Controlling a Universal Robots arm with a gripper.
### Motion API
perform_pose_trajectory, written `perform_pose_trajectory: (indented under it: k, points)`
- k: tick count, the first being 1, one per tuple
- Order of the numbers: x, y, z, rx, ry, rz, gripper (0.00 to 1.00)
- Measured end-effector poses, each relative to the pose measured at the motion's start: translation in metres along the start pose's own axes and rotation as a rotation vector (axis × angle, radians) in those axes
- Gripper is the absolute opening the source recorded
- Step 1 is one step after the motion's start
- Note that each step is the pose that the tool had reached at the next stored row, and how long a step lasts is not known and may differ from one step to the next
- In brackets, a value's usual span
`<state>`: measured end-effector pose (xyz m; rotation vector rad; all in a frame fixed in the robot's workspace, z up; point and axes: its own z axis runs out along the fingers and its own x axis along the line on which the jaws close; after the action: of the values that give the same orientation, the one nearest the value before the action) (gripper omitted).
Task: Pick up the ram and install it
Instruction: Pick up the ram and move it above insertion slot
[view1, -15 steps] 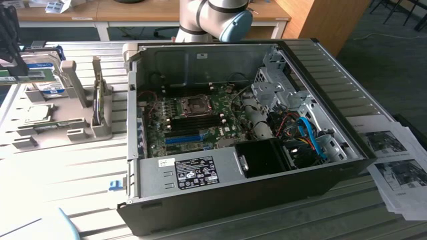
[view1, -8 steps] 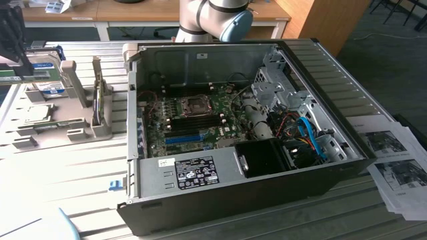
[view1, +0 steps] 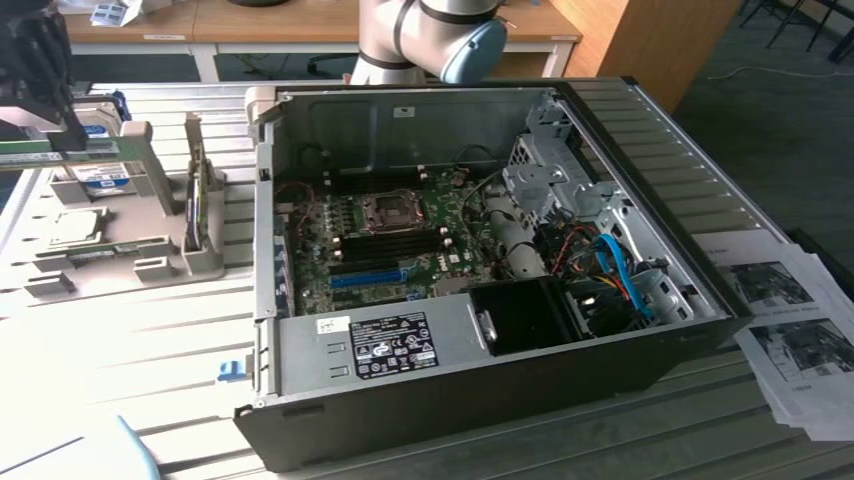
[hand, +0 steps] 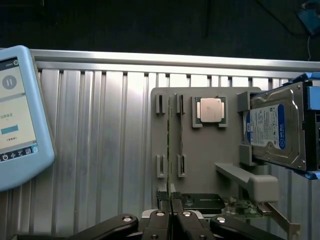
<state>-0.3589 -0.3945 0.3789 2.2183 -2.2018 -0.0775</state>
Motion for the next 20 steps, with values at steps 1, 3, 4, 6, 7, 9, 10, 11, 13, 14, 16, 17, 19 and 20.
perform_pose_trajectory:
  k: [1,3,4,6,7,9,10,11,13,14,16,17,19,20]
  points:
    - [0.0,-0.0014,0.0001,0.0,0.0,0.0,0.11]
    - [0.0,-0.0058,0.0001,0.0,-0.0001,0.0,0.11]
    - [0.0,-0.0091,0.0001,0.0,-0.0002,0.0,0.11]
    - [0.0,-0.0179,0.0,0.0001,-0.0004,0.0,0.11]
    - [0.0,-0.0215,0.0,0.0,-0.0003,0.0,0.11]
    - [0.0,-0.0278,0.0,0.0001,-0.0004,0.0,0.11]
    - [0.0,-0.031,0.0,0.0,-0.0004,0.0,0.11]
    - [0.0,-0.0342,0.0,0.0,-0.0004,0.0,0.11]
    - [0.0,-0.0409,0.0,0.0,-0.0004,0.0,0.11]
    - [0.0,-0.0444,0.0,0.0001,-0.0004,0.0,0.11]
    - [0.0,-0.0515,0.0,0.0001,-0.0004,0.0,0.11]
    - [0.0,-0.0546,-0.0001,0.0,-0.0003,0.0,0.11]
    - [0.0,-0.061,0.0,0.0,-0.0003,0.0,0.11]
    - [0.0,-0.0643,0.0,0.0001,-0.0004,0.0,0.11]
